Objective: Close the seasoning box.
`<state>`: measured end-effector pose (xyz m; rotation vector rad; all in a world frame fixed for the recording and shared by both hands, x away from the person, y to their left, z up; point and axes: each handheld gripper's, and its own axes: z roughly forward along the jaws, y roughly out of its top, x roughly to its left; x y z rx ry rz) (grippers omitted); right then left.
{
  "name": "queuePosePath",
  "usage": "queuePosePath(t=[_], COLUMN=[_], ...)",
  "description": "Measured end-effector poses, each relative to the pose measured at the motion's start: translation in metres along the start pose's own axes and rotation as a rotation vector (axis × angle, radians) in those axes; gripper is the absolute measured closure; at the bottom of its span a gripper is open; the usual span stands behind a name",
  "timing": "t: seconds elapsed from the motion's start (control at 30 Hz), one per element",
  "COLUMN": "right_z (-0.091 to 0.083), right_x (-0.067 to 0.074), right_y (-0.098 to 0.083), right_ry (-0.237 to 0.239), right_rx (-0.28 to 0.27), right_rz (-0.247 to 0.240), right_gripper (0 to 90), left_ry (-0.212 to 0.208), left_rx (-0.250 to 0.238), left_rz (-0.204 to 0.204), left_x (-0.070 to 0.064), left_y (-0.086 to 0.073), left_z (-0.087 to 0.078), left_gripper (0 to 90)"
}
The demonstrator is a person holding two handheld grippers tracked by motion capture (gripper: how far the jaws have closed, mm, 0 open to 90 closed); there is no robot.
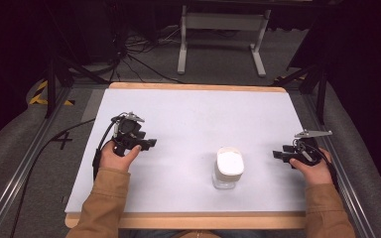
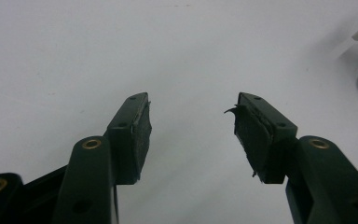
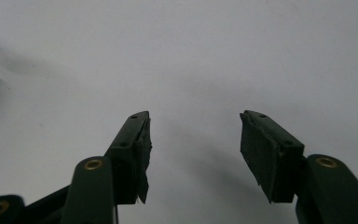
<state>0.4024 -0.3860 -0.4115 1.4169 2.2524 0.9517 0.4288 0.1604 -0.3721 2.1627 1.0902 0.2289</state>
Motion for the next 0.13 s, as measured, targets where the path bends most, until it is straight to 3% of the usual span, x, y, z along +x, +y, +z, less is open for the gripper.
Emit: queuePosePath(t=[0.13], right_z=[0.0003], right_x=[0.0012], right_y=[0.0011], right_ry=[0.005], right_rx=[-0.008], right_rz=[-0.005], right_gripper=[42.3], left_ry=[0.000], left_rx=[0.000], left_rz=[0.006], left_x=[-0.0003], left_y=[0.0002], left_z=[-0.0013], left_gripper=[45.2])
